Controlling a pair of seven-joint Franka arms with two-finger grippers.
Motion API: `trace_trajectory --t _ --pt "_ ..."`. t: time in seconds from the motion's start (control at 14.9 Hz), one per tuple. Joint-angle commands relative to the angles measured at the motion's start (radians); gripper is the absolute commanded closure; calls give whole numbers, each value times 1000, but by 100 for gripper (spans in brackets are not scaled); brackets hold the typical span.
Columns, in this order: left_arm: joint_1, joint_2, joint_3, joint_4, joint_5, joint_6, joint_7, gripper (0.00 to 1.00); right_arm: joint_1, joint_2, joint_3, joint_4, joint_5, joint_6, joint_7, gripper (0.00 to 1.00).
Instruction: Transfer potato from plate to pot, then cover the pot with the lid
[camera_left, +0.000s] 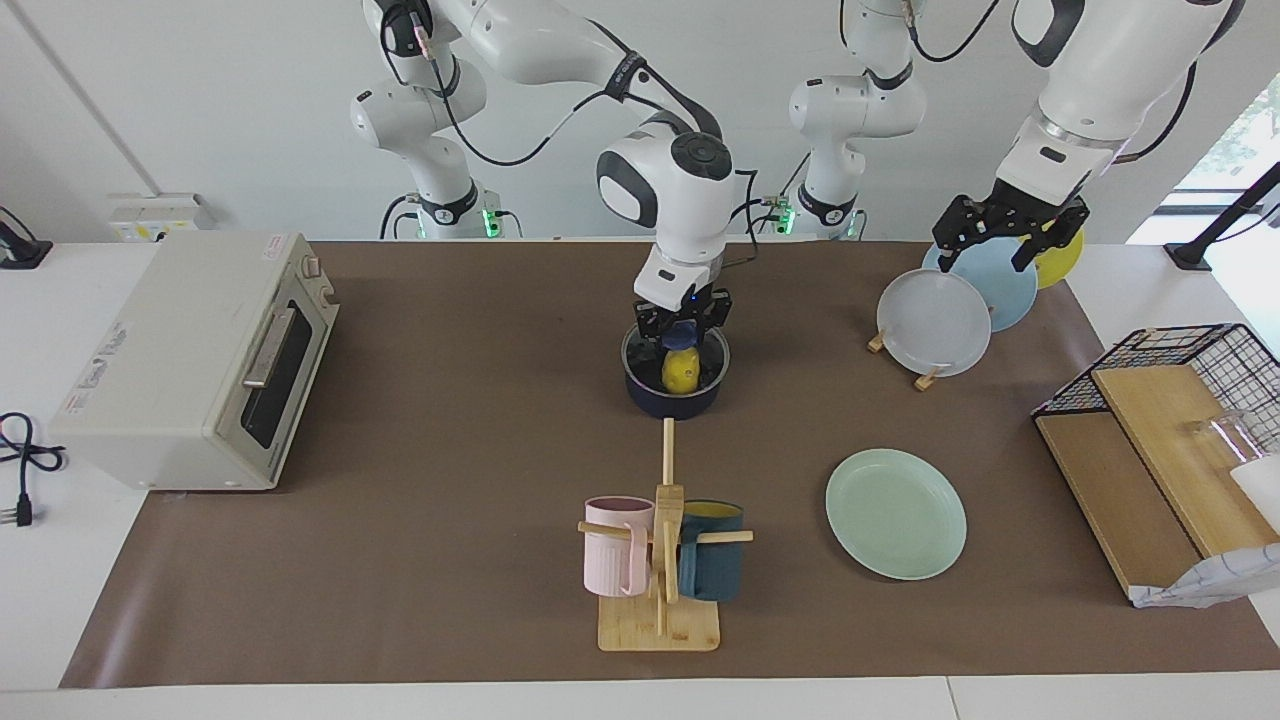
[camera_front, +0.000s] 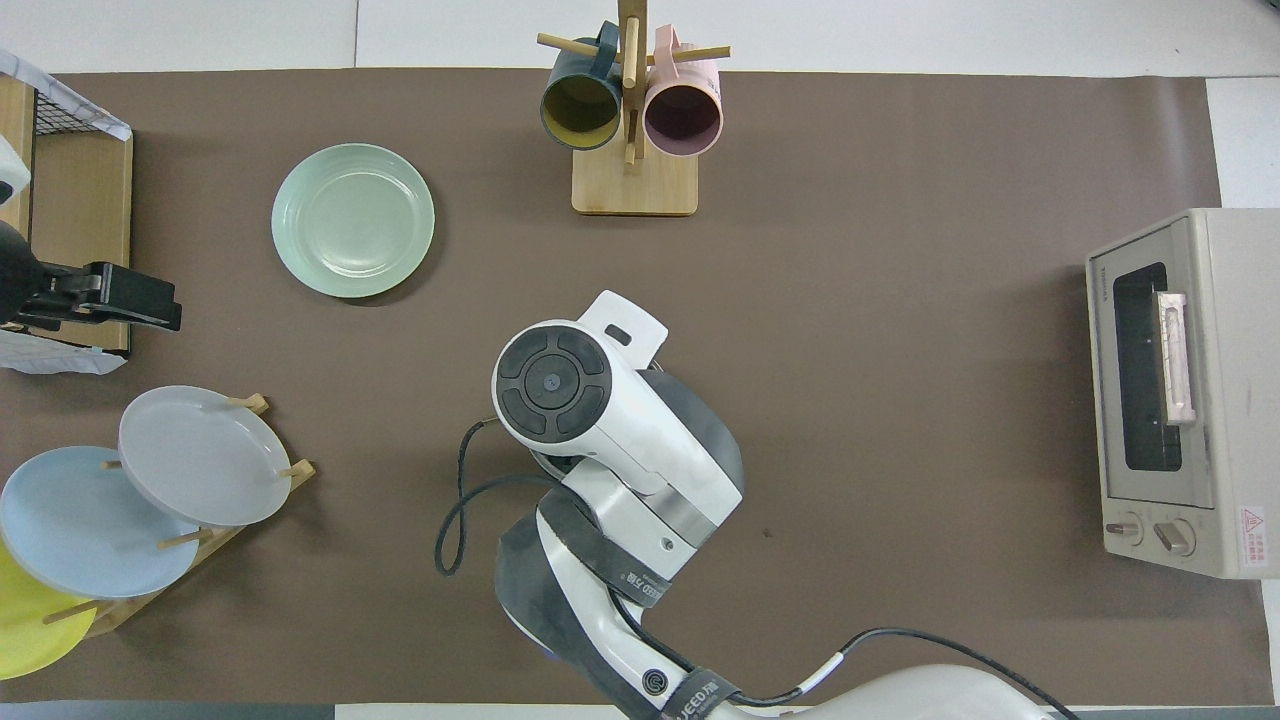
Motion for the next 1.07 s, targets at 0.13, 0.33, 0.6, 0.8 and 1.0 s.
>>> trace_trajectory --t 0.13,0.33,0.6,0.8,1.0 --pt "41 -21 -40 -28 -16 20 -7 0 -5 -13 1 -17 -22 -7 28 100" --pt "41 -22 -38 -28 -14 19 4 0 -7 -11 1 -17 -10 5 49 100" --pt "41 -24 -38 -28 -13 19 4 0 -8 -7 1 -14 -5 31 59 100" --pt "43 -24 -38 -28 -13 10 2 0 -8 -7 1 -16 -1 39 91 100" --pt "44 -24 -37 -28 -14 7 -1 0 -7 -8 1 -25 -1 62 91 100"
